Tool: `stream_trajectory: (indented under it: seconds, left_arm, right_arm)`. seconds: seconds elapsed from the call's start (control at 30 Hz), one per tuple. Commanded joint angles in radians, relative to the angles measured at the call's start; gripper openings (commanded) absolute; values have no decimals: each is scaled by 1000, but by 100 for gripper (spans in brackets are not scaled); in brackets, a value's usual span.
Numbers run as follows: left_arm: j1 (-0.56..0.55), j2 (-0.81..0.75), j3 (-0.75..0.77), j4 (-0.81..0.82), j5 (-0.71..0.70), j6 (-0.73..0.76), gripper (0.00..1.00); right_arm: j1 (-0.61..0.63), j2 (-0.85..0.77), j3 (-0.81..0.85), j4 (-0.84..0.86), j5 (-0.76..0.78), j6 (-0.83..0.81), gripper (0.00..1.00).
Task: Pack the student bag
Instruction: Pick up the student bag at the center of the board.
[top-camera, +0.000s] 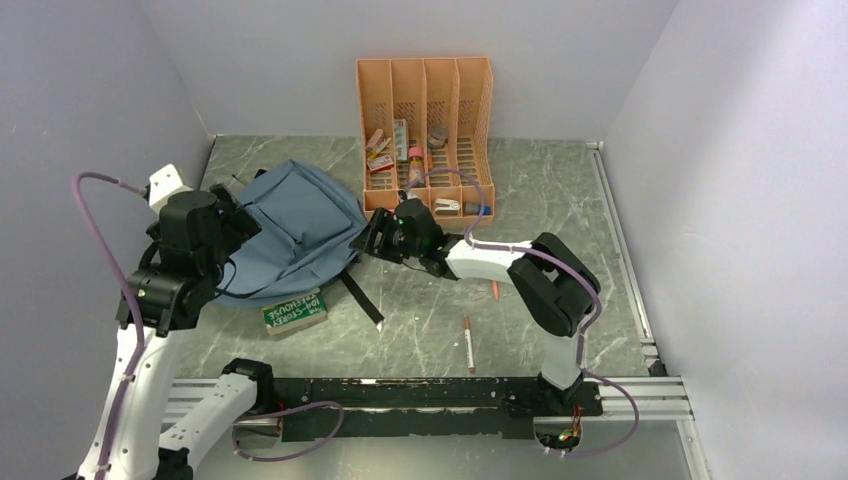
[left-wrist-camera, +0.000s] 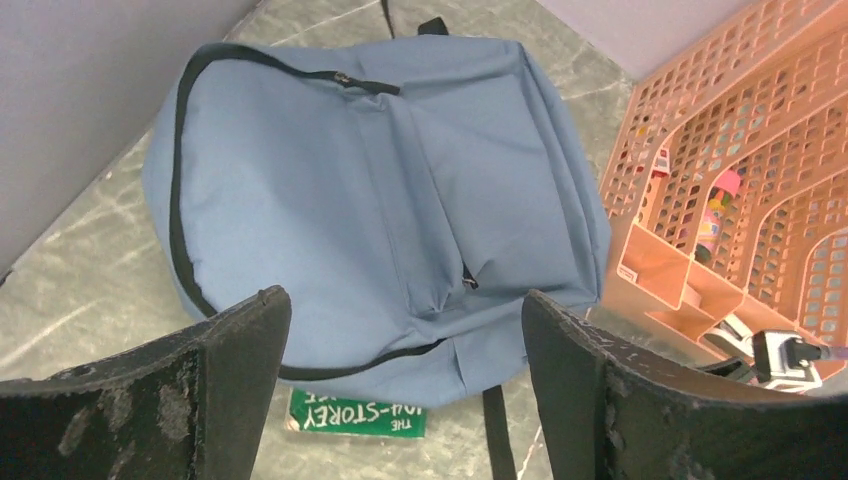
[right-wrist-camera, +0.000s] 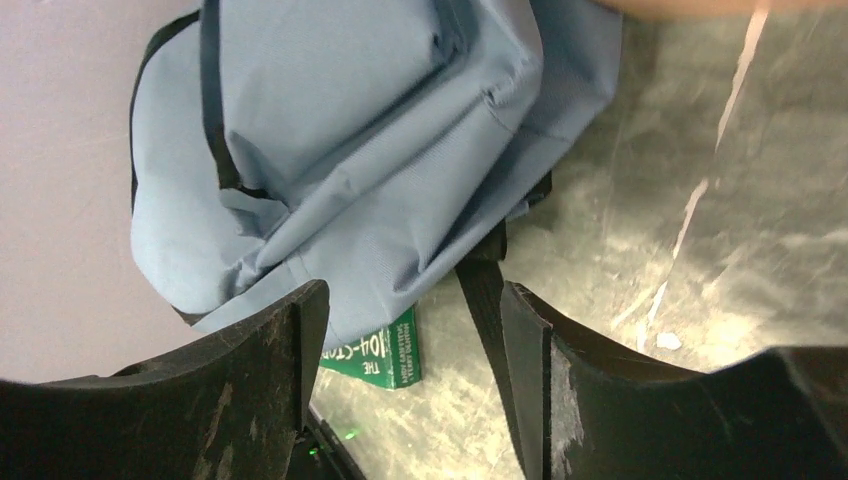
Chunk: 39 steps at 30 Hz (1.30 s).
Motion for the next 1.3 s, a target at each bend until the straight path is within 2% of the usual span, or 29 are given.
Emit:
stream_trajectory:
  seconds: [0.0,0.1,0.23,0.47,0.57,0.67,0.8,0.9,1.17,1.27]
  left_arm:
    - [2,69,-58,102,107,199,88]
    - [2,127,-136,128,188,190,87]
    - [2,117,-222,176,165,175,88]
    - [2,129,-170,135,-7,150,89]
    - [2,128,-155,105,-98,118,91]
    - [2,128,-156,107,-118,117,91]
    - [2,129,-165,113,-124,119,91]
    - [2,133,-173,115,-131,117,91]
    - [2,133,-164,120,-155,119,91]
    - [2,131,-152,124,-174,130,91]
  right_arm:
    - [23,29,-13,2,-11,162,68]
    - [33,48,-14,25,-27,192,68]
    - [44,77,-1,44,-21,213,69]
    - [66,162,64,38,-18,254,75]
    - [73,200,85,76,-32,281,76]
    - [77,236,103,135,-49,300,74]
    - [78,272,118,191,-66,308,59]
    - [80,269,129,186,-61,268,44]
    - [90,201,197,133,-50,33,2]
    - [90,166,249,83,-70,-76,0]
